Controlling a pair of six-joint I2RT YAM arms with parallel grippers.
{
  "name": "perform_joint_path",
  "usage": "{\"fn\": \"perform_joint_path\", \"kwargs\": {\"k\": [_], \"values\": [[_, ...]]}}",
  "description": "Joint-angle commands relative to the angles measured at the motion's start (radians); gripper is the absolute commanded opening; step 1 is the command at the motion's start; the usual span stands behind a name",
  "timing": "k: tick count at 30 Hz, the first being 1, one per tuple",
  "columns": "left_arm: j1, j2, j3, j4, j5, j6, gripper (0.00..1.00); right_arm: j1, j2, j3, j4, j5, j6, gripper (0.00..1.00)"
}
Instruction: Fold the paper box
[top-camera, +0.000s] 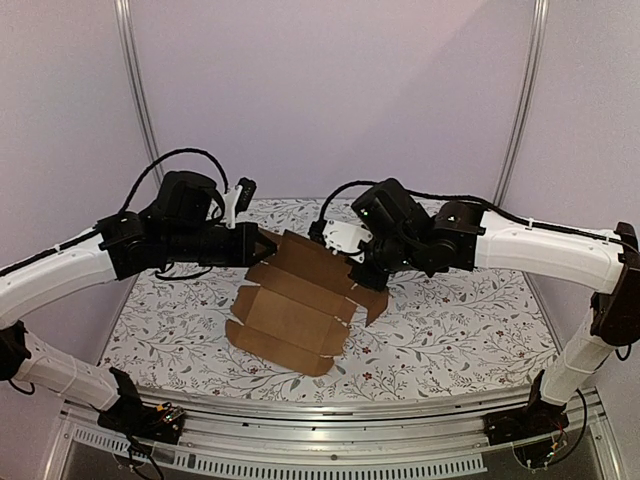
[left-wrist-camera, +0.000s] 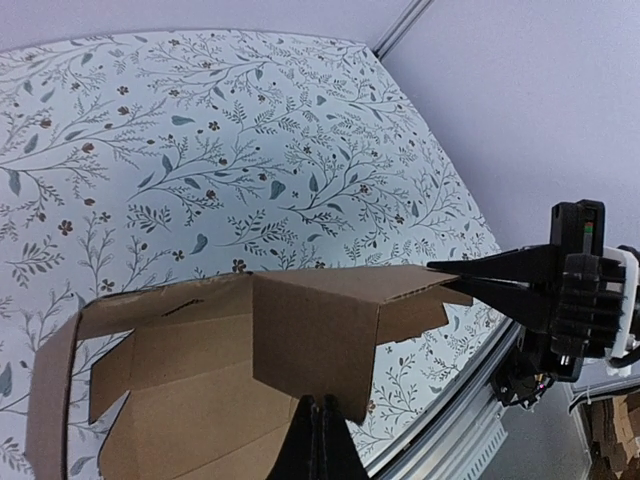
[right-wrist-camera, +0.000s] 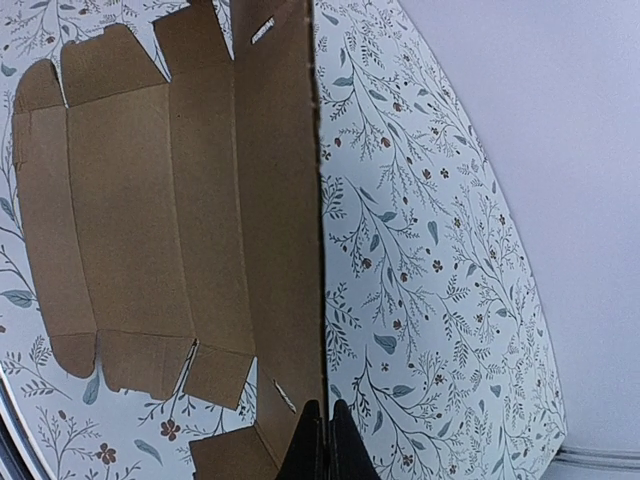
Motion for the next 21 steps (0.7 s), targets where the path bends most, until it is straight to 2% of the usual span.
{"fn": "perform_joint_path", "kwargs": {"k": [1, 21], "values": [[0.009, 0.026, -0.019, 0.012, 0.032, -0.012, 0.00, 0.023, -0.024, 0.024, 0.039, 0.027, 0.037, 0.00], [0.008, 0.055, -0.009, 0.082, 0.041, -0.016, 0.00, 0.063, 0.001, 0.015, 0.040, 0.077, 0.056, 0.00]]}}
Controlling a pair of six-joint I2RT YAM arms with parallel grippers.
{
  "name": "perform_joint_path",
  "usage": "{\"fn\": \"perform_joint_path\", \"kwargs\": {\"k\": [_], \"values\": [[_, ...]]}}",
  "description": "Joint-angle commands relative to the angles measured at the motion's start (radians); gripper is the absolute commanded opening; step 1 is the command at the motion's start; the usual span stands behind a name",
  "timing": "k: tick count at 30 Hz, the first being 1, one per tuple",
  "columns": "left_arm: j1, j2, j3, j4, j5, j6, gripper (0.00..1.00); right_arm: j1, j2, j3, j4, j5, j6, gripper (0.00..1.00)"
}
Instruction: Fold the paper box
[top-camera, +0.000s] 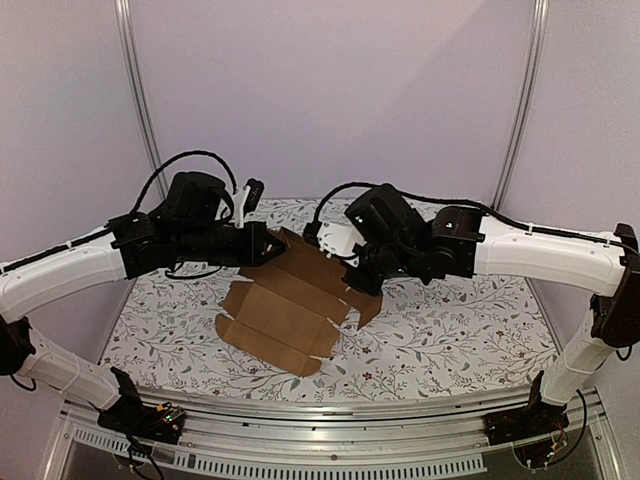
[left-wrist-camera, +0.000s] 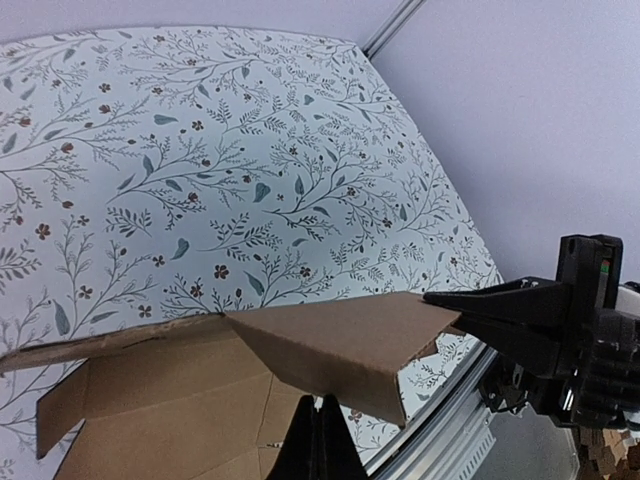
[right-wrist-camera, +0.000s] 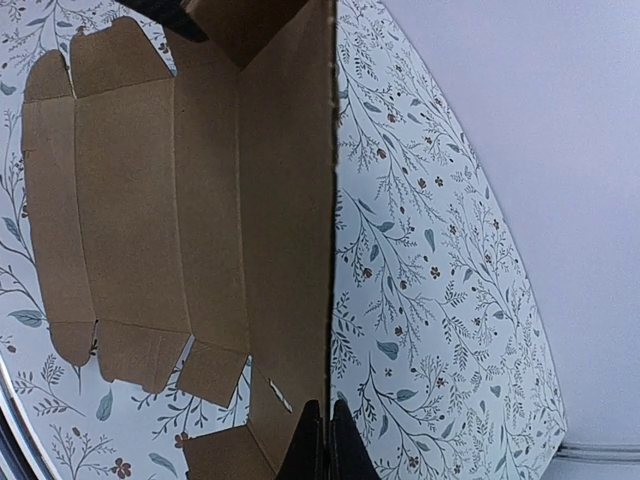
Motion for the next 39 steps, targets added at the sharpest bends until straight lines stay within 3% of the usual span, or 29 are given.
{"fn": "perform_joint_path", "kwargs": {"k": [1, 7, 16, 39], "values": [[0.008, -0.005, -0.011, 0.009, 0.006, 0.020, 0.00, 0.012, 0.002, 0.015, 0.014, 0.031, 0.011, 0.00], [0.010, -0.053, -0.063, -0.068, -0.053, 0.040, 0.00, 0.004, -0.002, 0.005, -0.024, 0.069, 0.007, 0.00], [0.010, -0.128, -0.131, -0.134, -0.204, 0.055, 0.00, -0.045, -0.029, 0.000, -0.118, -0.096, 0.061, 0.00], [0.010, -0.063, -0.289, 0.069, -0.382, 0.112, 0.00, -0.121, -0.080, -0.052, -0.189, -0.446, 0.162, 0.00]]}}
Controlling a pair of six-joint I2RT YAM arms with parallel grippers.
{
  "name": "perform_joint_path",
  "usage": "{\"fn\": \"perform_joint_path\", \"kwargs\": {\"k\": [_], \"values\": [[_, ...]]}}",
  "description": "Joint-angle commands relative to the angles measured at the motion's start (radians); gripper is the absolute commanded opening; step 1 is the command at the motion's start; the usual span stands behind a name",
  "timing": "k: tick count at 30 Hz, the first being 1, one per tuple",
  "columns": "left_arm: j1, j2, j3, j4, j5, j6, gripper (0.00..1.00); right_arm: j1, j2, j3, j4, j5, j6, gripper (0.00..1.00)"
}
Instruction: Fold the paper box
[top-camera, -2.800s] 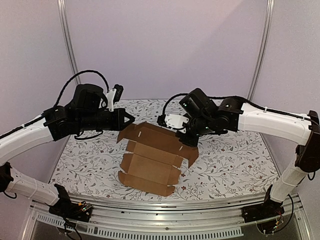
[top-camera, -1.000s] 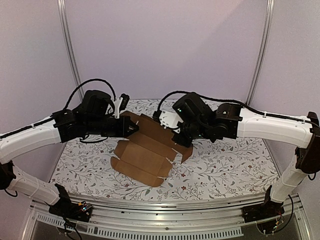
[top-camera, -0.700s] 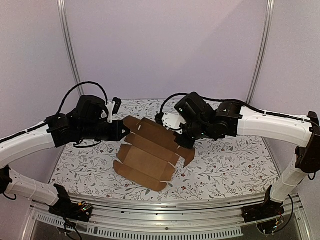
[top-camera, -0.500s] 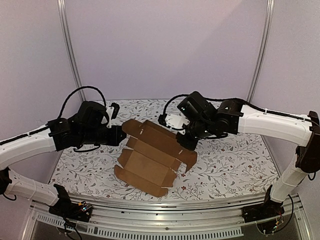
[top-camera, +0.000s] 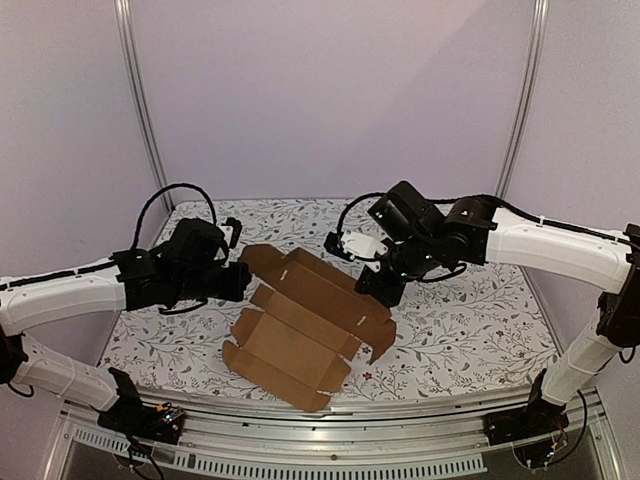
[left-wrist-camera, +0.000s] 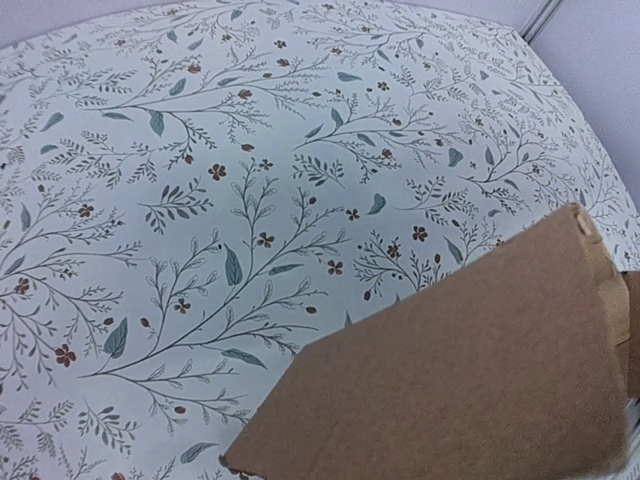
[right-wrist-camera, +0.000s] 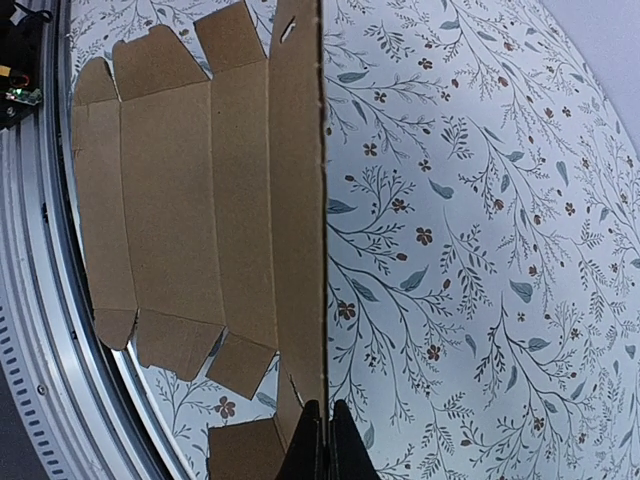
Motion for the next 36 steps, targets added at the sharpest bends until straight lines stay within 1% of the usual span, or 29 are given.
{"fn": "perform_joint_path", "kwargs": {"k": [1, 5, 17, 22, 27, 33, 36], "values": [[0.010, 0.020, -0.021, 0.064, -0.043, 0.018, 0.00, -0.007, -0.035, -0.013, -0.009, -0.078, 0.029, 0.00], [0.010, 0.027, -0.028, 0.073, -0.036, 0.022, 0.00, -0.009, -0.038, -0.020, 0.003, -0.077, 0.045, 0.00], [0.010, 0.048, -0.029, 0.067, 0.107, 0.002, 0.00, -0.020, -0.028, -0.020, 0.083, -0.021, 0.121, 0.00], [0.009, 0.044, -0.029, 0.070, 0.152, -0.015, 0.00, -0.021, -0.021, -0.015, 0.096, 0.045, 0.138, 0.00], [0.009, 0.052, -0.029, 0.090, 0.189, -0.029, 0.00, -0.020, -0.018, -0.019, 0.117, 0.033, 0.155, 0.00], [0.007, 0.095, -0.025, 0.126, 0.203, -0.041, 0.00, -0.020, -0.022, -0.022, 0.132, 0.023, 0.169, 0.00], [0.005, 0.121, -0.019, 0.135, 0.192, -0.049, 0.00, -0.020, -0.024, -0.029, 0.139, -0.011, 0.175, 0.00]]}}
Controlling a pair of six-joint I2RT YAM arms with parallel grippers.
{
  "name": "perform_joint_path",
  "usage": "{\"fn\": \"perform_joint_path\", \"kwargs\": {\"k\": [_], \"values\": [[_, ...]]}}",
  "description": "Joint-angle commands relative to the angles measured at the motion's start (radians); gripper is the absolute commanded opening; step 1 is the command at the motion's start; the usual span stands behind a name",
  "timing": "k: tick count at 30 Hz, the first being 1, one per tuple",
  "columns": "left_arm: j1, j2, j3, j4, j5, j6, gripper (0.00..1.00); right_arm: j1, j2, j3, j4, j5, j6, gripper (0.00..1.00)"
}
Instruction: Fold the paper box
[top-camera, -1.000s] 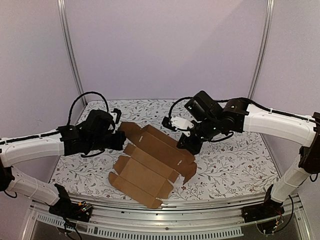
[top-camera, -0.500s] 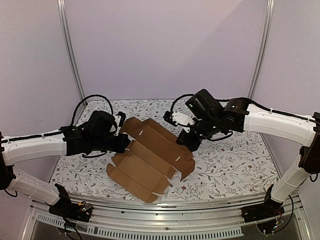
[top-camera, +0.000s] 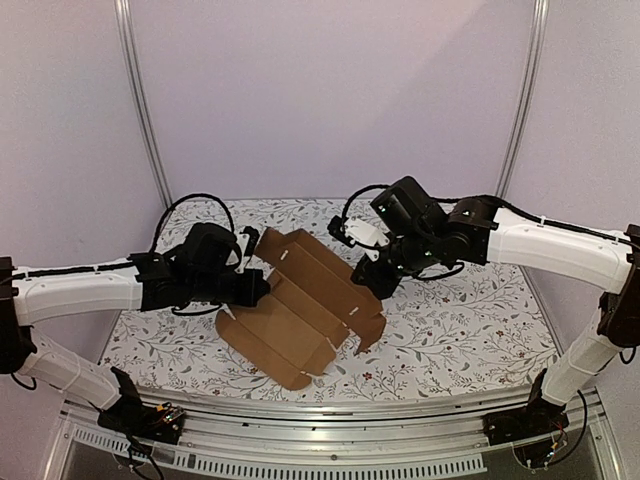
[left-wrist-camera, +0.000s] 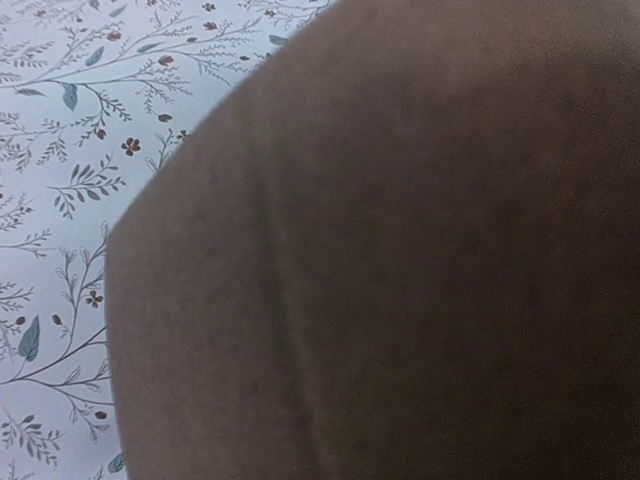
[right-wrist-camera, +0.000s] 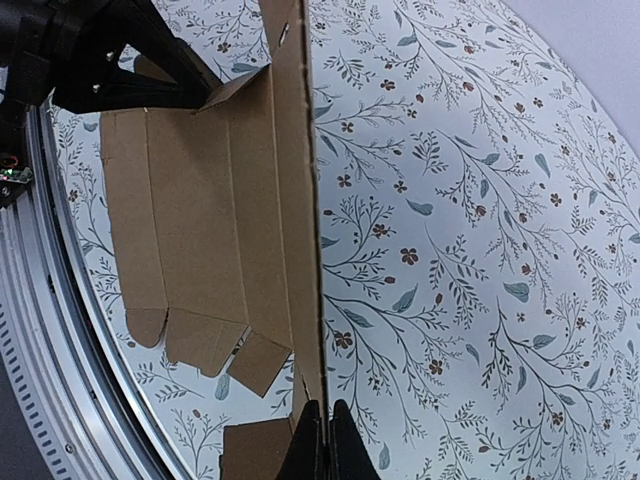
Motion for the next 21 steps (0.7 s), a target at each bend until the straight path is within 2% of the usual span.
{"fn": "perform_joint_path", "kwargs": {"k": [1, 10, 21], "values": [[0.005, 0.046, -0.003, 0.033, 0.010, -0.019, 0.00, -0.007, -0.017, -0.018, 0.055, -0.025, 0.025, 0.00], [0.003, 0.067, -0.014, 0.077, -0.044, -0.043, 0.00, -0.005, -0.014, -0.030, 0.064, -0.023, 0.025, 0.00], [0.005, -0.086, -0.024, -0.030, 0.010, -0.031, 0.00, -0.005, 0.022, 0.013, -0.005, 0.182, -0.019, 0.00]]}}
